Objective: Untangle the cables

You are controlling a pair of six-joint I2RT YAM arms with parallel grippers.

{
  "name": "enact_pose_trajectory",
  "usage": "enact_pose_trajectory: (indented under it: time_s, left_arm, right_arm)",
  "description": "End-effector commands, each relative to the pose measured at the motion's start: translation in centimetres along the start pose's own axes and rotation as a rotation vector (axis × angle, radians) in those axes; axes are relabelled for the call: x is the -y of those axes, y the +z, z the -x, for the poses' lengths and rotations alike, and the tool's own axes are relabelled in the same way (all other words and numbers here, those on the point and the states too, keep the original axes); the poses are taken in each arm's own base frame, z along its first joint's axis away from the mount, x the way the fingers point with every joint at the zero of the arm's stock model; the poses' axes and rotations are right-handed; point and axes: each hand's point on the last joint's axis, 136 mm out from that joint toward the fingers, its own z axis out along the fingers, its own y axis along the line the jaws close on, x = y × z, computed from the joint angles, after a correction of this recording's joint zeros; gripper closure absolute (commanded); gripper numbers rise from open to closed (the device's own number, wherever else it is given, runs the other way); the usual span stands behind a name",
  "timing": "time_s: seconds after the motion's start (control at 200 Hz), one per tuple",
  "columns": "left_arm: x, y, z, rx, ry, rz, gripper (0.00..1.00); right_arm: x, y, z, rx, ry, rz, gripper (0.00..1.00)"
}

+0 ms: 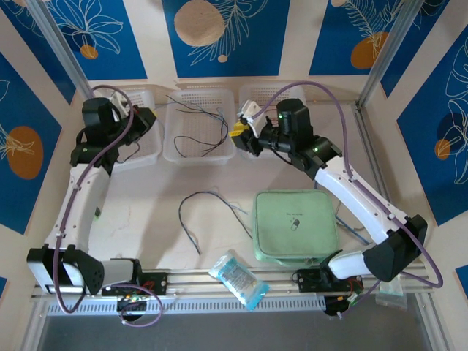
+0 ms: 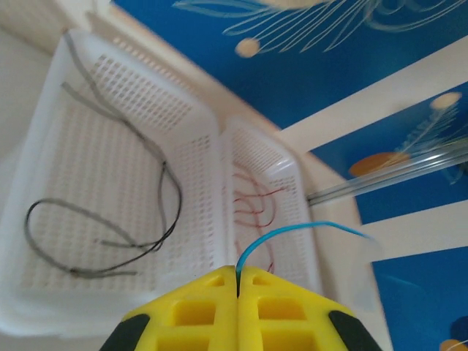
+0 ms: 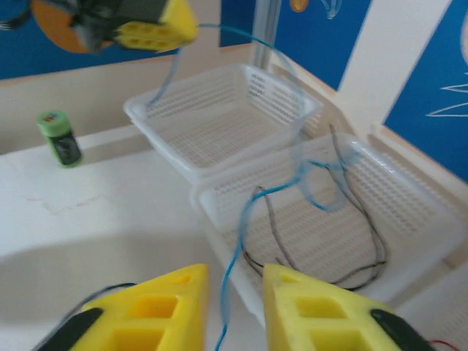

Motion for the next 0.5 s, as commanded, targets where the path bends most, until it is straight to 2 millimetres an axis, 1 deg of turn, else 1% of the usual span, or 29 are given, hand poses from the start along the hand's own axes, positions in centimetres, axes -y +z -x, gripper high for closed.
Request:
enact_pose_trajectory:
  time_s: [0.0, 0.09, 0.14, 0.3, 0.395, 0.495]
  left_arm:
    - [6.3, -0.9, 4.6, 0.105, 0.019, -0.207, 1.0]
    - [8.3, -1.3, 6.3, 0.14, 0.022, -0.259, 1.0]
    - [9.0, -1.6, 7.1, 0.156, 0.041, -0.257, 1.0]
    - [10.1, -2.4, 9.3, 0.202, 0.108, -0.234, 1.0]
    - [9.4, -3.1, 11.4, 0.244, 0.123, -0.19, 1.0]
    - [8.2, -4.1, 14.2, 0.312, 0.117, -0.16, 1.0]
  right_arm:
    - [-1.9, -0.5, 1.2, 0.026, 0.007, 0.048, 0.57]
    - [-2.4, -0.6, 1.2, 0.029, 0.016, 0.077, 0.5]
    - [-2.6, -0.7, 1.2, 0.028, 0.022, 0.091, 0.47]
    - [-2.5, -1.4, 1.3, 0.04, 0.038, 0.087, 0.44]
    - [-2.4, -1.8, 1.2, 0.037, 0.044, 0.083, 0.44]
    - [-2.5, -2.2, 1.2, 0.035, 0.045, 0.082, 0.43]
